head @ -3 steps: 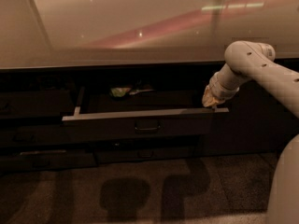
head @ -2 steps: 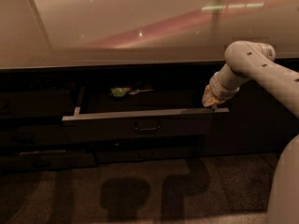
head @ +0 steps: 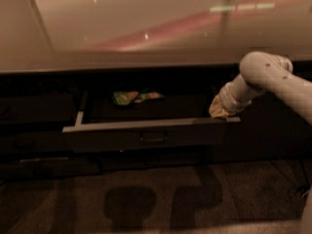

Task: Open top drawer

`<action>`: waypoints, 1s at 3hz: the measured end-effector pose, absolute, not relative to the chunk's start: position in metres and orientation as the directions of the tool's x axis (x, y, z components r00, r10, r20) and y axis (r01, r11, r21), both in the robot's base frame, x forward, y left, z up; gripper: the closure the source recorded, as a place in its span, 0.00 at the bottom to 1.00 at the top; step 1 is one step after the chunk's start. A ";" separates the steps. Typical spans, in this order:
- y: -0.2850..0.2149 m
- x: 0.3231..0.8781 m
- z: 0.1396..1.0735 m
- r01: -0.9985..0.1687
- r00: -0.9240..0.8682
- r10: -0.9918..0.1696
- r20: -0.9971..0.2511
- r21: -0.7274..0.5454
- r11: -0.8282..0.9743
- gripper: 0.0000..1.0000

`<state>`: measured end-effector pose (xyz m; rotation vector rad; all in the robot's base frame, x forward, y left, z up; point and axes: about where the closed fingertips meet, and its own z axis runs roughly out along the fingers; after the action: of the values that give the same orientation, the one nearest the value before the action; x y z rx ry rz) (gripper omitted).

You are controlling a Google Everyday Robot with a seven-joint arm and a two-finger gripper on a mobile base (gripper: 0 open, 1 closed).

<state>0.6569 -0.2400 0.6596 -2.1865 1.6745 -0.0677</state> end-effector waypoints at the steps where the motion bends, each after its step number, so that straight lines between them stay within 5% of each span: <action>1: -0.240 0.657 0.660 -0.920 0.287 -0.939 -0.192 -0.328 -0.215 1.00; 3: -0.233 0.620 0.682 -0.872 0.271 -0.960 -0.066 -0.439 -0.216 1.00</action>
Offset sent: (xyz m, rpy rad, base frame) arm -0.1393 0.0297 -0.0538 -0.1783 -0.0814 0.0175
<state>0.6196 -0.2334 0.6816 -2.1581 1.6600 -0.3097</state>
